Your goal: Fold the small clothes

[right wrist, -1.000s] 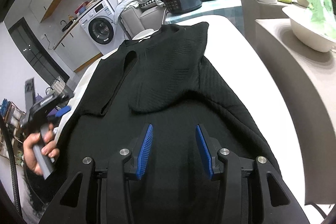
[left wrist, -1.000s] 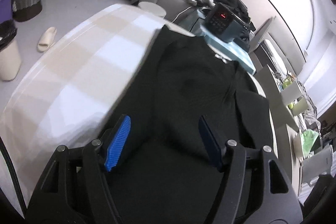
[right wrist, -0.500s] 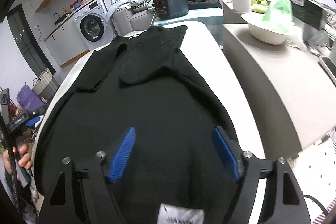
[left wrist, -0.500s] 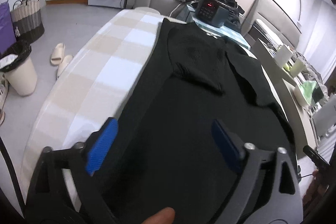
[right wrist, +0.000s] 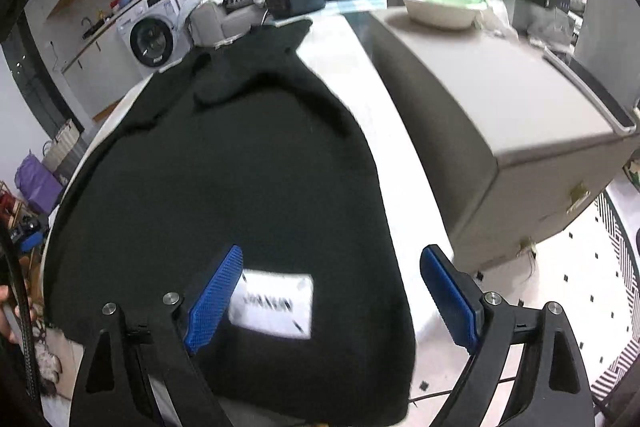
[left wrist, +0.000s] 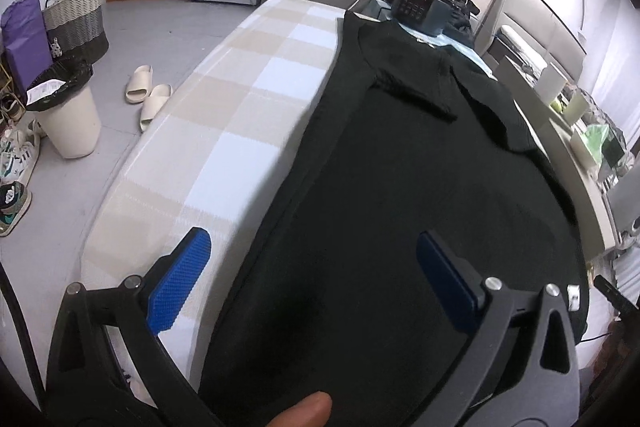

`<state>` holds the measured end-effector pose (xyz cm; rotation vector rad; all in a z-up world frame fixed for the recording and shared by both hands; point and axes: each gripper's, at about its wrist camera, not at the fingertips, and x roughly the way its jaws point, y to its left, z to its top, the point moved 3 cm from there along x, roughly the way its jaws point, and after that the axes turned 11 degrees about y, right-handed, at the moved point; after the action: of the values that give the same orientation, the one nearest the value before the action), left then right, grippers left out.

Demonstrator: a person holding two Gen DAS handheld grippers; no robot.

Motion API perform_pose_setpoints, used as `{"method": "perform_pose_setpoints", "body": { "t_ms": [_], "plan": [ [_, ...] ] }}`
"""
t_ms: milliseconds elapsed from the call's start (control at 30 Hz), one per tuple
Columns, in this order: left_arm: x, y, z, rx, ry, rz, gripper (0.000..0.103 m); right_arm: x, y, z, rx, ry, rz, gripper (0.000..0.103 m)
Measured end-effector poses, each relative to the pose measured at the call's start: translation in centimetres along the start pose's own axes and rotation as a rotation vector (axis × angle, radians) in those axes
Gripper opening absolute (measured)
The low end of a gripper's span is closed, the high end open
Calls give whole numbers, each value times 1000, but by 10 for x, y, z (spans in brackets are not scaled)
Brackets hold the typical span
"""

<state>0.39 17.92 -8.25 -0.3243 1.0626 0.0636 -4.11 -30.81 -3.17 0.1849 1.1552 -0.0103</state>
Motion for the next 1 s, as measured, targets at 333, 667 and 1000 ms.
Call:
{"method": "perform_pose_setpoints", "body": {
  "t_ms": [333,667,1000],
  "plan": [
    [3,1,-20,-16,35,23,93,0,-37,-32,50,91,16,84],
    [8,-9,-26,22,51,12,93,16,-42,-61,65,241,242,62],
    [9,-5,-26,19,50,-1,93,-1,-34,-47,73,175,335,40]
  ]
}}
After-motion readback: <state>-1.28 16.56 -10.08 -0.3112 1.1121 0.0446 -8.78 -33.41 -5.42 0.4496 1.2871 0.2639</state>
